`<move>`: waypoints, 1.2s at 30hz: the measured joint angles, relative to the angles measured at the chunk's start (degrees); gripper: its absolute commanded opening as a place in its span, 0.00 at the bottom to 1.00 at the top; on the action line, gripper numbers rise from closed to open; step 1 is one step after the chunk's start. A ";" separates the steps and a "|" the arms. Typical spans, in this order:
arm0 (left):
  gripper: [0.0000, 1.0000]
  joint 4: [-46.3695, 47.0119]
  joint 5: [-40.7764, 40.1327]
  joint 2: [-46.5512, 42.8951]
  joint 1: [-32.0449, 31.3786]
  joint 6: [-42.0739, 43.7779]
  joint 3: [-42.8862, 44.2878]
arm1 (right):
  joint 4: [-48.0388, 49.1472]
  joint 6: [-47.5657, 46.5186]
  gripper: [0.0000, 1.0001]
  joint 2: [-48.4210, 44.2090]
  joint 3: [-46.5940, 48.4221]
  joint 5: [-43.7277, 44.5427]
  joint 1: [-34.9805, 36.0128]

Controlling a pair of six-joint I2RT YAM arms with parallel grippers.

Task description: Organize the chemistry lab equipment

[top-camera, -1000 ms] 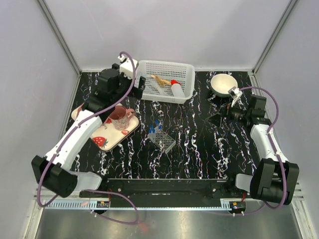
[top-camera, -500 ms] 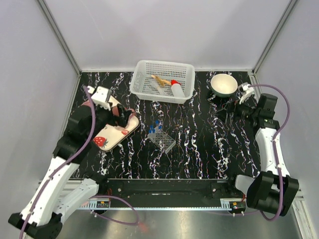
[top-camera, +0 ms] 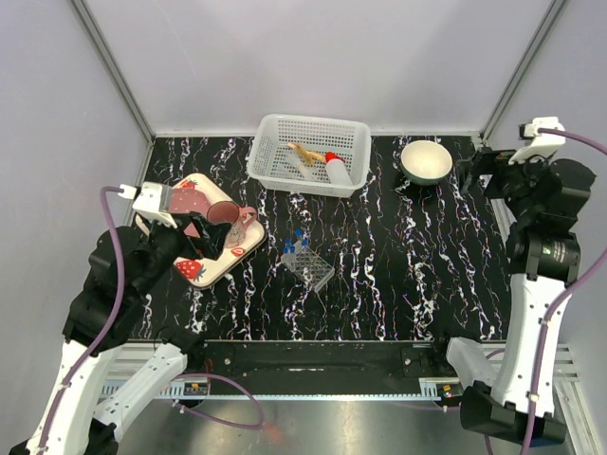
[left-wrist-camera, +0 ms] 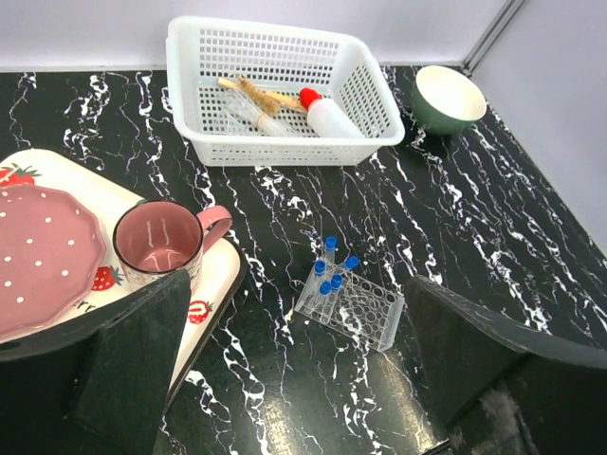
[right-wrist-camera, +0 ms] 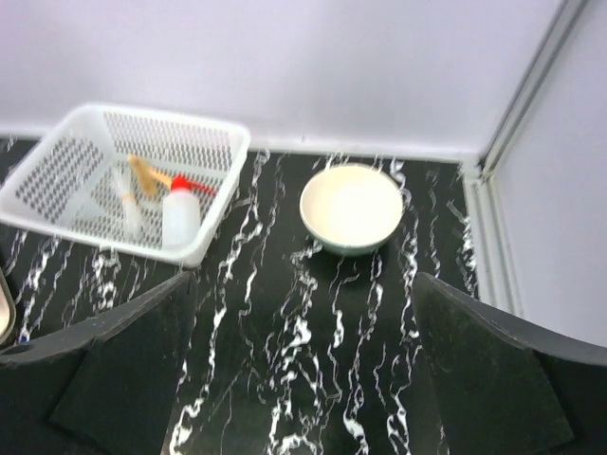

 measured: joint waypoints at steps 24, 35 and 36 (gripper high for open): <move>0.99 -5.97 -2.19 -0.04 0.04 -0.81 5.79 | -5.22 7.13 1.00 -4.26 5.29 3.93 0.00; 0.99 -6.80 -3.17 -0.66 0.04 -0.13 5.38 | -6.23 7.54 1.00 -4.31 3.82 3.65 0.00; 0.99 -6.93 -3.23 -0.81 0.04 0.04 5.38 | -6.36 7.72 1.00 -4.26 3.74 3.65 0.00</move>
